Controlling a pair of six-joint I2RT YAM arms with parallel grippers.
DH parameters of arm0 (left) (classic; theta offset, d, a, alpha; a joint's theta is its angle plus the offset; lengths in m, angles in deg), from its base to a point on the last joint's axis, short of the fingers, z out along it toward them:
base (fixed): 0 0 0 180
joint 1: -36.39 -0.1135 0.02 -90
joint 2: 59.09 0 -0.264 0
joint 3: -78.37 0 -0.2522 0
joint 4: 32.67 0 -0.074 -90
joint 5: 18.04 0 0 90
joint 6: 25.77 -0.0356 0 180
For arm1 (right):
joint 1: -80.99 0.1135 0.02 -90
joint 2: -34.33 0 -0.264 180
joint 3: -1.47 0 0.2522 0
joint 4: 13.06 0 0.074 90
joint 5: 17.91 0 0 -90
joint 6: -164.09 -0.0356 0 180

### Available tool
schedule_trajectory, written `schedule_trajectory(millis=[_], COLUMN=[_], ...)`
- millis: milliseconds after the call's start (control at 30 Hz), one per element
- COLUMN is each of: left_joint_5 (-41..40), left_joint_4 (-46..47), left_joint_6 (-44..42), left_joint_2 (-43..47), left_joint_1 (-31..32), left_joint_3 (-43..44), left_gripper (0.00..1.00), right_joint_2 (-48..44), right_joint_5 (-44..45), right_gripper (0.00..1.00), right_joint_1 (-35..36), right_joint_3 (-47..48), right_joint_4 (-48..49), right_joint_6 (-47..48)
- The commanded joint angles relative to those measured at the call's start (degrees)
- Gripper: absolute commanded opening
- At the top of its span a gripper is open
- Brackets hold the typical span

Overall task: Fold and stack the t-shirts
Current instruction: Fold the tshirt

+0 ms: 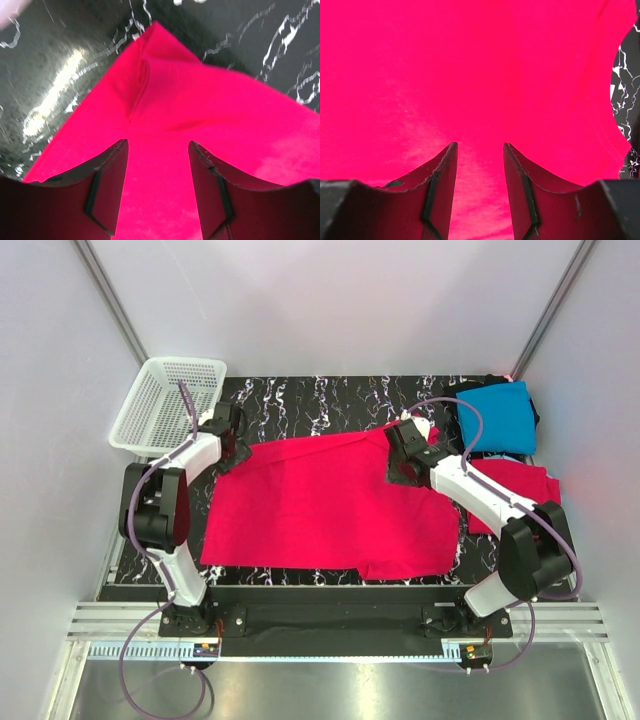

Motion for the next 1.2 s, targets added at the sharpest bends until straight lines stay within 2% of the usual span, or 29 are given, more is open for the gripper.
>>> schedule_trajectory(millis=[0, 200, 333, 433, 533, 600, 867, 967, 1100, 1133, 1167], left_joint_5=[-4.7, -5.0, -4.4, -4.1, -4.5, -5.2, -7.1, -6.9, -6.3, -5.9, -5.6], left_joint_4=[0.9, 0.6, 1.0, 1.6, 1.4, 1.0, -1.8, -2.1, -2.2, -2.2, -2.3], left_joint_6=[-1.0, -0.2, 0.0, -0.2, -0.3, -0.2, -0.3, -0.7, -2.0, -2.3, -2.5], left_joint_2=[-1.8, -4.6, -5.7, -5.4, -4.3, -3.2, -0.8, 0.3, 0.7, 0.4, 0.2], left_joint_1=[-0.5, -0.6, -0.7, -0.7, -0.7, -0.8, -0.8, -0.8, -0.8, -0.8, -0.8], left_joint_3=[3.0, 2.0, 1.6, 1.5, 1.7, 1.7, 3.2, 3.7, 5.2, 5.5, 5.8], left_gripper=[0.57, 0.57, 0.53, 0.42, 0.25, 0.2, 0.2, 0.21, 0.21, 0.2, 0.13], right_joint_2=[0.5, 0.9, 1.0, 1.1, 1.1, 1.3, 5.3, 10.0, 14.7, 15.2, 16.1], right_joint_5=[-0.7, -1.2, -1.2, -1.3, -1.4, -1.2, 3.9, 2.1, -0.3, -0.4, -0.3], right_gripper=[0.49, 0.48, 0.48, 0.47, 0.47, 0.47, 0.47, 0.47, 0.46, 0.46, 0.46], right_joint_1=[-0.6, -0.8, -0.9, -0.9, -0.9, -0.9, -2.8, -6.3, -7.3, -7.3, -7.3], right_joint_3=[-0.7, -1.4, -1.7, -1.9, -1.9, -1.9, 2.1, 7.4, 13.7, 14.3, 14.8], right_joint_4=[1.7, 1.8, 1.8, 1.8, 1.8, 1.9, 1.9, 1.8, 1.8, 1.8, 1.8], right_joint_6=[0.3, 0.2, 0.1, 0.1, 0.1, 0.0, -1.1, 0.1, 1.2, 1.1, 1.3])
